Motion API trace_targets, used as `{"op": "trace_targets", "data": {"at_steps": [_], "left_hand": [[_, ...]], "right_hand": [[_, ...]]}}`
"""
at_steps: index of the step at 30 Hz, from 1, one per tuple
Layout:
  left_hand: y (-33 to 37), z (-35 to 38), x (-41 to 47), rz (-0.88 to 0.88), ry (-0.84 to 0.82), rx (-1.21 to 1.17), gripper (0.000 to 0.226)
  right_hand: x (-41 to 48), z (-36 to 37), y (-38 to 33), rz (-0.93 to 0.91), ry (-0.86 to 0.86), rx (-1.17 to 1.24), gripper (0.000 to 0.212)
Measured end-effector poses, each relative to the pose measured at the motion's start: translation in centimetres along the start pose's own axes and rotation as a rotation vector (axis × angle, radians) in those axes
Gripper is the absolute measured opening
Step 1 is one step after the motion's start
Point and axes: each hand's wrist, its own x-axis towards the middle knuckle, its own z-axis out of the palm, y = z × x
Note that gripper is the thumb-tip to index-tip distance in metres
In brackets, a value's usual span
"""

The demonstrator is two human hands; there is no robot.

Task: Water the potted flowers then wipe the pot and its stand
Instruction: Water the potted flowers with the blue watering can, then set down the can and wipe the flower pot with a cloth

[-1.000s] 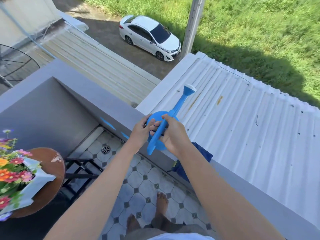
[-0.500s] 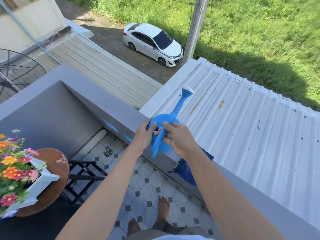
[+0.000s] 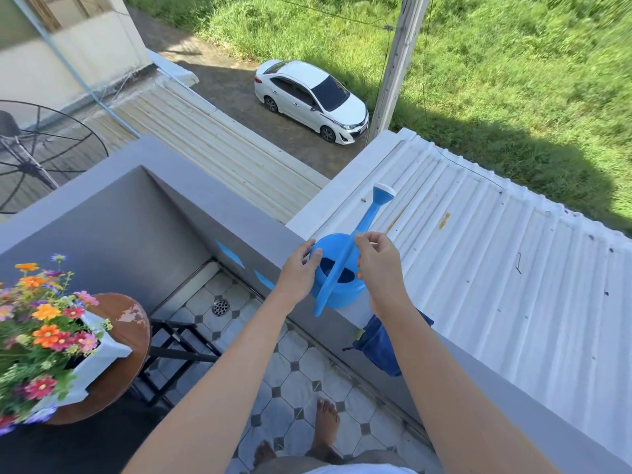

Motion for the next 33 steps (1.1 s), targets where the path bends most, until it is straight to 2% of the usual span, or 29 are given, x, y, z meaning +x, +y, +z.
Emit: {"op": "trace_targets", "data": {"at_steps": [6, 12, 15, 18, 22, 26, 30, 33], "left_hand": [[0.4, -3.3, -2.5, 0.029, 0.061, -0.04, 0.046], [-1.5, -8.6, -6.7, 0.04, 0.302, -0.178, 0.038], [-1.6, -10.1, -8.4, 0.055, 0.371, -0.227, 0.025], [-0.4, -9.8, -9.0, 0.105, 0.375, -0.23, 0.025], [2.4, -7.1, -8.7, 0.218, 0.295, -0.163, 0.02], [3.8, -2.1, -8.7, 0.335, 0.165, -0.096, 0.024], [3.3, 4.1, -8.6, 0.398, -0.004, 0.009, 0.022], [1.3, 8.1, -8.5, 0.438, -0.099, 0.14, 0.025]], "right_hand": [[-1.3, 3.3, -2.4, -0.202, -0.041, -0.033, 0.014], [-3.8, 8.9, -1.7, -0.226, -0.265, -0.076, 0.011], [-4.8, 10.5, -1.2, -0.23, -0.301, -0.076, 0.013], [-5.0, 10.0, -1.3, -0.252, -0.284, -0.024, 0.01], [-4.4, 5.5, -1.5, -0.266, -0.128, 0.077, 0.009], [-3.0, -1.2, 0.0, -0.216, 0.064, 0.106, 0.01], [-1.2, -7.8, 5.0, -0.053, 0.205, -0.02, 0.009], [-1.1, -11.4, 9.4, 0.142, 0.268, -0.161, 0.01]]}}
